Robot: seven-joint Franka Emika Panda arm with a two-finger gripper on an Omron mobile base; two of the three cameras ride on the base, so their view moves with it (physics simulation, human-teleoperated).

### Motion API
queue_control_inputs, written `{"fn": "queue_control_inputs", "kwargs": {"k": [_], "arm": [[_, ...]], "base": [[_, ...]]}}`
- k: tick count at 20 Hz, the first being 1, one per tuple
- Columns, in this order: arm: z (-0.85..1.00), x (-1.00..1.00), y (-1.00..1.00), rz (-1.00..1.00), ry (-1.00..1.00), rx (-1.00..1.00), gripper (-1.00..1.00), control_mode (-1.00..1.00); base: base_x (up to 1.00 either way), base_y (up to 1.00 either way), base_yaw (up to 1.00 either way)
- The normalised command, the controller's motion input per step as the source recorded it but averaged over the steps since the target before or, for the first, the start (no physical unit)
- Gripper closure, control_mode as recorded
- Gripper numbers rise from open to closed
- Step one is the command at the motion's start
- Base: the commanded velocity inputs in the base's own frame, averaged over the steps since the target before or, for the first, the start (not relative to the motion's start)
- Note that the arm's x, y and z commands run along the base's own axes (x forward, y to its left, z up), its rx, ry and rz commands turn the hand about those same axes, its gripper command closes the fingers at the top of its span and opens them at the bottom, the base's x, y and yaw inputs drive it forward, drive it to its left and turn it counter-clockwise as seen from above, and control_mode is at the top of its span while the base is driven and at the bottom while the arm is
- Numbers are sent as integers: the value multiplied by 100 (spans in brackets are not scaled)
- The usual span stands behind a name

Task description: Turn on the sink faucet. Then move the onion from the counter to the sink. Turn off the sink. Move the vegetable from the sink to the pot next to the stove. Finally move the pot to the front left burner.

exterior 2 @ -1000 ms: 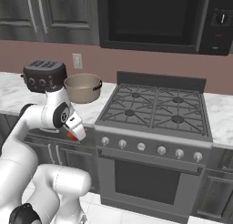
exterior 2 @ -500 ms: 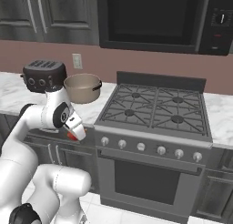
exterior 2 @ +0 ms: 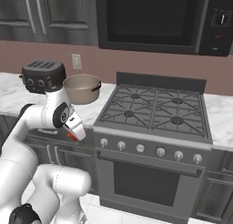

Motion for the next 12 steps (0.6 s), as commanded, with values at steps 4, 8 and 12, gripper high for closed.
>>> {"fn": "queue_control_inputs", "kwargs": {"k": [4, 8, 12], "arm": [[0, 0, 0, 0, 0, 0, 100, 100], [0, 0, 0, 0, 0, 0, 100, 100], [0, 0, 0, 0, 0, 0, 100, 100]], "base": [[30, -20, 0], [30, -18, 0], [24, -16, 0]]}}
